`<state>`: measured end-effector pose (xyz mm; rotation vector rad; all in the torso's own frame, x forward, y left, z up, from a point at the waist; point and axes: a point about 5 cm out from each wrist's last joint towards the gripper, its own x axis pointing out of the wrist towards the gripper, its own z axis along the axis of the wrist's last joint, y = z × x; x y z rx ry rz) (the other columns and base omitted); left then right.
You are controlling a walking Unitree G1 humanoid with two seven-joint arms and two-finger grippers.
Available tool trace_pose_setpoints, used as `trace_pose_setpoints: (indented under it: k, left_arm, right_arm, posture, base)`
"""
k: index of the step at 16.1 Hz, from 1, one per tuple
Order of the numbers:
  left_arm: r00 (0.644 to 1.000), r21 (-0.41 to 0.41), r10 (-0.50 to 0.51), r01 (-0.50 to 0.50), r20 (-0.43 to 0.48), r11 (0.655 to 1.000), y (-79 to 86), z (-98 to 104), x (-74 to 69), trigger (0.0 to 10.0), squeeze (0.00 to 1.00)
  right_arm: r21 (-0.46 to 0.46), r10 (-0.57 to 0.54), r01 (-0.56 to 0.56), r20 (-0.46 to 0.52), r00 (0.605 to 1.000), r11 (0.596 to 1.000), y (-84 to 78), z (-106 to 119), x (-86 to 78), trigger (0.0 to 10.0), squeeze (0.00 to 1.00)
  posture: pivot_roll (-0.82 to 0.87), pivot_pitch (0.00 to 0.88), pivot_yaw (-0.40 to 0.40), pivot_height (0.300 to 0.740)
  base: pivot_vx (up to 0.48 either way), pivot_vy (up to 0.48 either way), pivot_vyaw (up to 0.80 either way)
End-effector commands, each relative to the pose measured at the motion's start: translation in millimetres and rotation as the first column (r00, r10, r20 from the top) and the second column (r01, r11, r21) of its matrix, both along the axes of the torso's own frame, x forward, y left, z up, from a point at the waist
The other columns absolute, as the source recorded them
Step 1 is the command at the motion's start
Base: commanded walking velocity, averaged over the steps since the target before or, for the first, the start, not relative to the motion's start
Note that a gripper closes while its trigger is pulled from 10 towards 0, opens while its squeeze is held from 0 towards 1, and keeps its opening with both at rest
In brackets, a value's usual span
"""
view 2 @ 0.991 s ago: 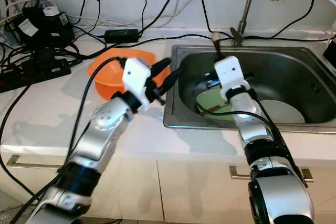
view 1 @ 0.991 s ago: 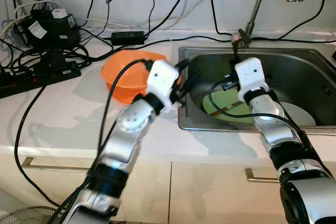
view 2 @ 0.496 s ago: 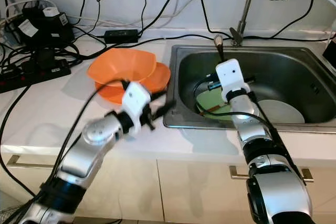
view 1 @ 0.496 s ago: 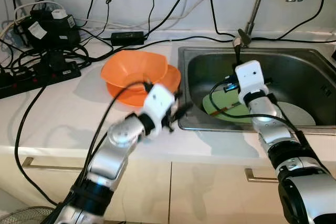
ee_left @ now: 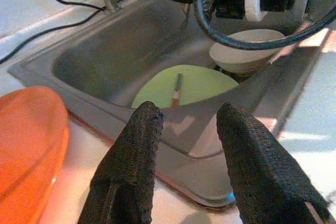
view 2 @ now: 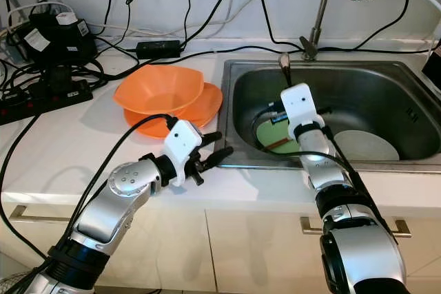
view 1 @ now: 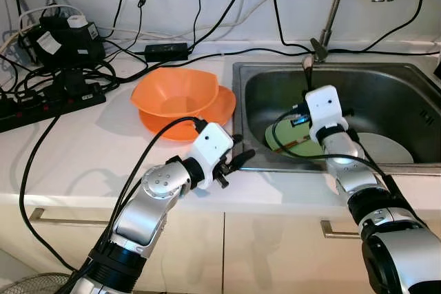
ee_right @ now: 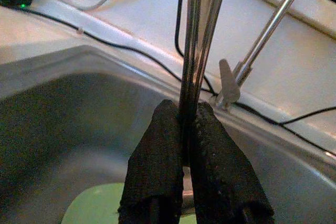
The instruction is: Kitchen organization
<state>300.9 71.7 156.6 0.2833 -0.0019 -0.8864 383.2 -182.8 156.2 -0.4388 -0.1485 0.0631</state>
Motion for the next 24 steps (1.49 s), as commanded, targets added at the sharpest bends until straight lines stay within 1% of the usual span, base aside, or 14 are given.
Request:
trace_pose_setpoints:
  k: [1, 10, 11, 12, 13, 15, 16, 17, 18, 19, 20, 21, 22, 24]
  left_arm:
    - [1.0, 0.037, -0.007, 0.007, -0.003, 0.999, 0.8, 0, -1.3, 10.0, 0.0]
    - [1.0, 0.052, -0.003, 0.004, -0.014, 0.999, -1.2, 0, -1.0, 10.0, 0.0]
    - [1.0, 0.05, -0.002, 0.003, -0.013, 0.999, -1.7, 1, -0.8, 10.0, 0.0]
    - [1.0, 0.049, -0.001, 0.002, -0.012, 0.999, -2.0, 1, -0.6, 10.0, 0.0]
    - [1.0, 0.047, 0.002, -0.001, -0.011, 0.999, -2.1, 2, -0.4, 10.0, 0.0]
    - [1.0, 0.045, 0.004, -0.003, -0.012, 0.999, -2.2, 2, -0.3, 10.0, 0.0]
    - [1.0, 0.043, 0.004, -0.004, -0.012, 0.999, -2.6, 2, 0.2, 10.0, 0.0]
    - [1.0, 0.042, 0.005, -0.004, -0.012, 0.999, -2.7, 2, 0.3, 10.0, 0.0]
    - [1.0, 0.041, 0.006, -0.005, -0.012, 0.999, -3.0, 2, 0.5, 10.0, 0.0]
    - [1.0, 0.039, 0.007, -0.007, -0.011, 0.999, -3.1, 2, 0.7, 10.0, 0.0]
    - [1.0, 0.039, 0.008, -0.008, -0.009, 0.999, -3.3, 2, 0.8, 10.0, 0.0]
    - [1.0, 0.039, 0.009, -0.009, -0.008, 0.999, -3.4, 2, 1.0, 10.0, 0.0]
    - [1.0, 0.039, 0.01, -0.01, -0.007, 0.999, -3.4, 2, 1.0, 10.0, 0.0]
    - [1.0, 0.039, 0.012, -0.012, -0.006, 0.999, -3.4, 2, 1.1, 10.0, 0.0]
  right_arm:
    - [-0.007, -0.005, 0.005, -0.004, 1.0, 1.0, -0.1, -4, -1.7, 10.0, 0.0]
    - [0.005, -0.003, 0.004, -0.036, 0.999, 1.0, 1.1, -11, -3.1, 10.0, 0.0]
    - [0.006, -0.003, 0.003, -0.038, 0.999, 1.0, 0.8, -12, -3.3, 10.0, 0.05]
    - [0.008, -0.003, 0.003, -0.04, 0.999, 1.0, 0.4, -12, -3.6, 10.0, 0.28]
    - [0.01, -0.003, 0.003, -0.043, 0.999, 1.0, -0.1, -13, -4.1, 10.0, 0.37]
    - [0.01, -0.003, 0.004, -0.045, 0.999, 1.0, -0.5, -14, -4.6, 10.0, 0.36]
    - [0.009, -0.005, 0.006, -0.047, 0.999, 1.0, -0.8, -15, -4.7, 10.0, 0.32]
    - [0.009, -0.005, 0.006, -0.048, 0.999, 1.0, -0.7, -15, -4.7, 10.0, 0.32]
    - [0.012, -0.003, 0.004, -0.047, 0.999, 1.0, -0.4, -15, -4.6, 10.0, 0.69]
    - [0.014, -0.001, 0.001, -0.047, 0.999, 1.0, 0.0, -15, -4.6, 10.0, 0.92]
    - [0.013, 0.0, 0.001, -0.047, 0.999, 1.0, 0.2, -14, -4.5, 10.0, 0.89]
    - [0.01, 0.001, 0.0, -0.047, 0.999, 1.0, 0.4, -14, -4.3, 10.0, 0.73]
    - [0.008, 0.001, -0.001, -0.048, 0.999, 1.0, 0.5, -14, -4.3, 10.0, 0.0]
    - [0.01, 0.005, -0.004, -0.048, 0.999, 1.0, 0.9, -14, -4.3, 10.0, 0.0]
  posture:
    - [0.06, 0.0, 0.052, 0.74]
    - [0.07, 0.0, 0.037, 0.74]
    - [0.07, 0.0, 0.036, 0.74]
    - [0.07, 0.0, 0.036, 0.74]
    - [0.06, 0.0, 0.036, 0.74]
    - [0.06, 0.0, 0.036, 0.74]
    - [0.06, 0.0, 0.034, 0.74]
    - [0.06, 0.0, 0.033, 0.74]
    - [0.06, 0.0, 0.032, 0.74]
    - [0.06, 0.0, 0.031, 0.74]
    - [0.06, 0.0, 0.031, 0.74]
    - [0.06, 0.0, 0.03, 0.74]
    - [0.06, 0.0, 0.029, 0.74]
    - [0.06, 0.0, 0.029, 0.74]
  base:
    - [0.0, 0.0, 0.0]
    - [0.0, 0.0, 0.0]
    - [0.0, 0.0, 0.0]
    - [0.0, 0.0, 0.0]
    - [0.0, 0.0, 0.0]
    - [0.0, 0.0, 0.0]
    - [0.0, 0.0, 0.0]
    - [0.0, 0.0, 0.0]
    - [0.0, 0.0, 0.0]
    - [0.0, 0.0, 0.0]
    - [0.0, 0.0, 0.0]
    - [0.0, 0.0, 0.0]
    - [0.0, 0.0, 0.0]
    - [0.0, 0.0, 0.0]
